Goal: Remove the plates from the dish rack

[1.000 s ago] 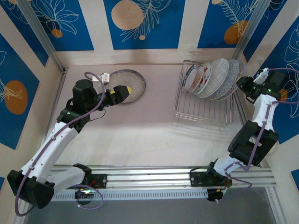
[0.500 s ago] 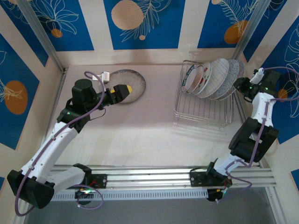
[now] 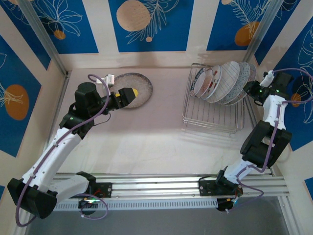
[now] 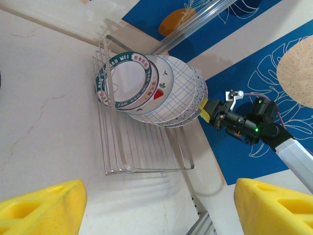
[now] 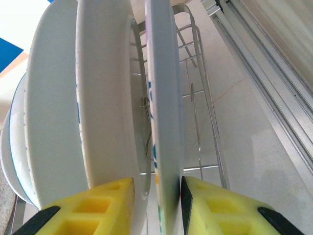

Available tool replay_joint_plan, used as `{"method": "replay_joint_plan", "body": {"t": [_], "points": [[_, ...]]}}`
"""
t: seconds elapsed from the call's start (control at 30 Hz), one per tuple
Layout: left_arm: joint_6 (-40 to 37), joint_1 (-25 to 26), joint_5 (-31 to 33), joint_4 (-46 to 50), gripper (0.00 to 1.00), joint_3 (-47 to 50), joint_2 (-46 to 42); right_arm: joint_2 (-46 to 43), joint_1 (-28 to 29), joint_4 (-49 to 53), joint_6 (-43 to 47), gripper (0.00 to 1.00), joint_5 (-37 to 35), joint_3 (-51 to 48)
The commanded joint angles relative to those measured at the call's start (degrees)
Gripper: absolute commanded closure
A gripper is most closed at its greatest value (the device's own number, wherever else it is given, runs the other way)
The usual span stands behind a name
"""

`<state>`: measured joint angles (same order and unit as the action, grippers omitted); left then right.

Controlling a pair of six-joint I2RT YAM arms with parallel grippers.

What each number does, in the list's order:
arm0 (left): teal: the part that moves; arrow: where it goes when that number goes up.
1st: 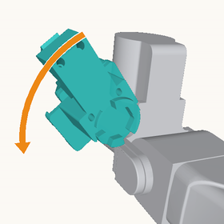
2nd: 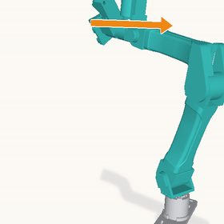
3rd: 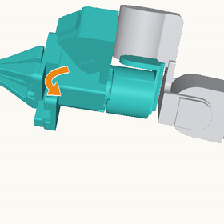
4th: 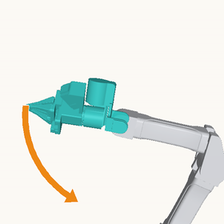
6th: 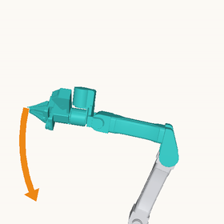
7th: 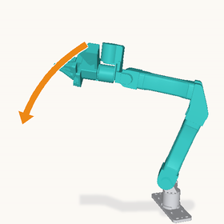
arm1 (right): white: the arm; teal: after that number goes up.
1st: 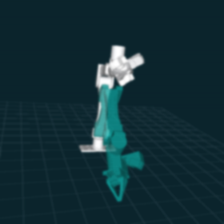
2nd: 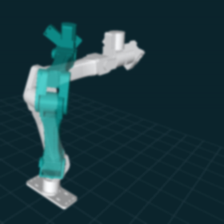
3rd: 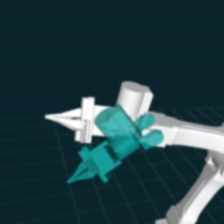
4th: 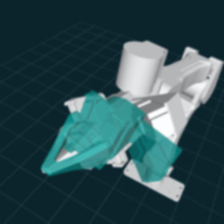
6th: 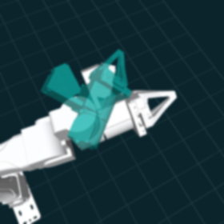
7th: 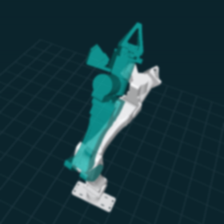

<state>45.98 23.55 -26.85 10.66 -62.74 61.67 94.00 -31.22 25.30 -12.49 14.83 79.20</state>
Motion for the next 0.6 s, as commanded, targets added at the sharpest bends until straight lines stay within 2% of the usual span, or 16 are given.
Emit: {"method": "replay_joint_plan", "body": {"t": [0.0, 0.23, 0.57], "points": [[0.17, 0.54, -1.27, -1.78, 0.22, -2.13, 0.19, 1.57, 0.97, 0.58, 1.32, 0.67, -0.15, 1.77], [0.41, 0.62, -1.19, -1.93, 0.22, -2.22, 0.43, 2.13, 1.67, 0.50, 2.21, 0.71, -1.30, 1.75], [0.60, 0.62, -1.19, -1.95, 0.22, -1.95, 0.38, 1.15, 3.68, -0.06, 3.69, 0.85, -5.43, 1.49]]}}
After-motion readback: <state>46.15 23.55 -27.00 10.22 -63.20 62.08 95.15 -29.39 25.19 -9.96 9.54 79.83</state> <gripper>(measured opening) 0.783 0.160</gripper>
